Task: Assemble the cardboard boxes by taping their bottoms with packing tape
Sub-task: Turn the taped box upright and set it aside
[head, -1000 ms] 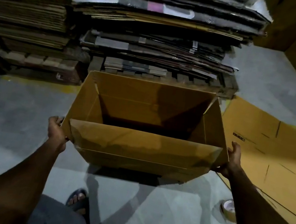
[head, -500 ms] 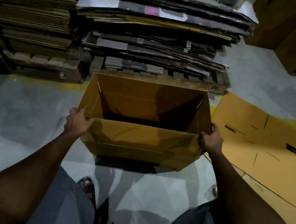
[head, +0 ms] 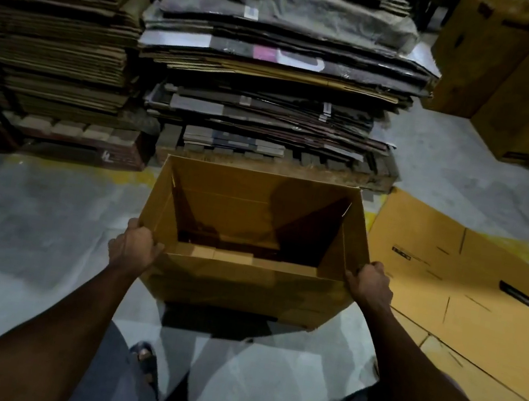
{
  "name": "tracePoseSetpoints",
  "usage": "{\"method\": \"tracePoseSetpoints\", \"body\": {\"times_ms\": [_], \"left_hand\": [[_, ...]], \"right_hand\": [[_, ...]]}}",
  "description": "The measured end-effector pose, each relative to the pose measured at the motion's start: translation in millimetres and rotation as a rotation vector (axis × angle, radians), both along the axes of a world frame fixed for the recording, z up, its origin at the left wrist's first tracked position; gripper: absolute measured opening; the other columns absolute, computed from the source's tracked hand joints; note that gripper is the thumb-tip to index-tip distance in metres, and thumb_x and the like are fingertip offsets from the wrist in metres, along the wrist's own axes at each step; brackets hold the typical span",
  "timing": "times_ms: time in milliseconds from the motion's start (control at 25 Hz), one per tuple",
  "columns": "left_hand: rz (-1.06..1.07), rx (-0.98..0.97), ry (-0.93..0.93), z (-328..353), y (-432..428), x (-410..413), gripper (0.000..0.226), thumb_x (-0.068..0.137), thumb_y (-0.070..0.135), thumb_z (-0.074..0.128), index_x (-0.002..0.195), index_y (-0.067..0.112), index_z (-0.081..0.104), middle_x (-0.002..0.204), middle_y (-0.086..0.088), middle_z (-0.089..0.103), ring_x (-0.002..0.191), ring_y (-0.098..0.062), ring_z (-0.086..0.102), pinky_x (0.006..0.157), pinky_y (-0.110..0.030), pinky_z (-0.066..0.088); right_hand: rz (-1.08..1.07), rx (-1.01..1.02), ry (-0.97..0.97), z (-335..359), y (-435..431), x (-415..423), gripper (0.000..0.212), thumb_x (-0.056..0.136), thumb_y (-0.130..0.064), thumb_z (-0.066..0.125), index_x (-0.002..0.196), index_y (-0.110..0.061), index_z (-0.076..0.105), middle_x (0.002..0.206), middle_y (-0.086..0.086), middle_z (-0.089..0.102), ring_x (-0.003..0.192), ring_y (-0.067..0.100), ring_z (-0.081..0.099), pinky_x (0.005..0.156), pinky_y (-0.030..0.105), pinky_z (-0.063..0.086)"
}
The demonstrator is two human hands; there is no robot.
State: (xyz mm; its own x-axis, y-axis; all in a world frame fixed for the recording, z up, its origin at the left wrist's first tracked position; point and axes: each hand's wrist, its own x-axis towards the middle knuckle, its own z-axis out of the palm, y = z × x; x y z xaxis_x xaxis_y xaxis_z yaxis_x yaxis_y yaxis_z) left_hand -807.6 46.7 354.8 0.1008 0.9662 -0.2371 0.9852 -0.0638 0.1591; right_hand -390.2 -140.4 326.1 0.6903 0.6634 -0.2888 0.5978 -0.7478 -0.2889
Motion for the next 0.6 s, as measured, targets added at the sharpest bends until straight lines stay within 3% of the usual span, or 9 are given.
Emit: {"method": "tracePoseSetpoints", "body": {"times_ms": [40,120,200,240,360,440,520,600], "left_hand": [[-0.041,0.035,-0.055,-1.9,1.0,0.0,0.034,0.091,0.035,0.060,0.117,0.014,0.053,0.136,-0.015,0.031,0.103,-0.036,0.057,0.090,-0.047,0.048],[-0.133,-0.061,-0.096,-6.5,4.7,-0.5,0.062,0.086,0.029,0.067,0.138,0.024,0.035,0.143,-0.015,0.024,0.109,-0.040,0.054,0.090,-0.049,0.051],[-0.239,-0.298,-0.048,-18.0,4.3,-0.1,0.089,0.081,0.026,0.071,0.150,0.029,0.014,0.139,-0.015,0.041,0.113,-0.034,0.054,0.092,-0.044,0.051],[-0.260,-0.391,-0.043,-20.8,0.0,2.1,0.092,0.082,0.027,0.071,0.152,0.028,0.011,0.133,-0.013,0.051,0.112,-0.030,0.056,0.092,-0.040,0.051],[-0.262,-0.525,-0.147,-29.3,-3.6,5.4,0.081,0.080,0.048,0.071,0.147,0.030,0.029,0.132,-0.006,0.057,0.116,-0.025,0.055,0.094,-0.034,0.047],[-0.295,-0.606,-0.212,-28.7,-4.8,7.4,0.094,0.065,0.062,0.077,0.144,0.038,0.031,0.135,-0.003,0.053,0.119,-0.025,0.053,0.093,-0.033,0.048],[-0.382,-0.644,-0.133,-27.7,-6.0,8.1,0.109,0.053,0.064,0.082,0.145,0.040,0.028,0.139,-0.002,0.049,0.122,-0.024,0.051,0.092,-0.033,0.049],[-0.476,-0.628,0.019,-28.5,-5.2,8.0,0.111,0.048,0.063,0.083,0.143,0.041,0.031,0.140,0.002,0.049,0.123,-0.021,0.050,0.096,-0.037,0.047]], "right_hand": [[0.010,0.039,-0.002,1.1,0.2,-0.6,0.032,0.090,-0.037,0.064,0.112,-0.014,0.058,0.122,0.010,0.049,0.103,0.031,0.055,0.085,0.051,0.053],[0.042,0.093,0.043,6.8,3.0,-4.8,0.036,0.084,-0.026,0.070,0.113,-0.020,0.049,0.113,0.006,0.055,0.096,0.027,0.057,0.079,0.048,0.055],[0.127,0.089,0.134,9.1,6.0,-12.1,0.043,0.081,-0.026,0.071,0.113,-0.023,0.041,0.111,0.005,0.059,0.093,0.028,0.060,0.074,0.044,0.054],[0.186,0.083,0.195,7.4,7.1,-15.4,0.049,0.081,-0.029,0.071,0.117,-0.022,0.039,0.113,0.006,0.062,0.094,0.030,0.062,0.073,0.041,0.053],[0.311,0.037,0.380,0.9,9.5,-19.9,0.061,0.085,-0.044,0.072,0.131,-0.022,0.039,0.128,0.002,0.063,0.098,0.022,0.064,0.077,0.032,0.053],[0.365,-0.055,0.503,3.4,10.4,-22.4,0.077,0.075,-0.062,0.074,0.135,-0.025,0.043,0.131,-0.004,0.060,0.098,0.013,0.062,0.077,0.021,0.048],[0.452,-0.152,0.520,1.6,9.6,-22.9,0.105,0.052,-0.081,0.073,0.138,-0.030,0.042,0.137,-0.006,0.055,0.112,0.016,0.059,0.090,0.027,0.048],[0.539,-0.293,0.480,-1.0,7.9,-24.6,0.112,0.046,-0.079,0.076,0.141,-0.034,0.038,0.143,-0.008,0.051,0.122,0.020,0.055,0.101,0.036,0.046]]}}
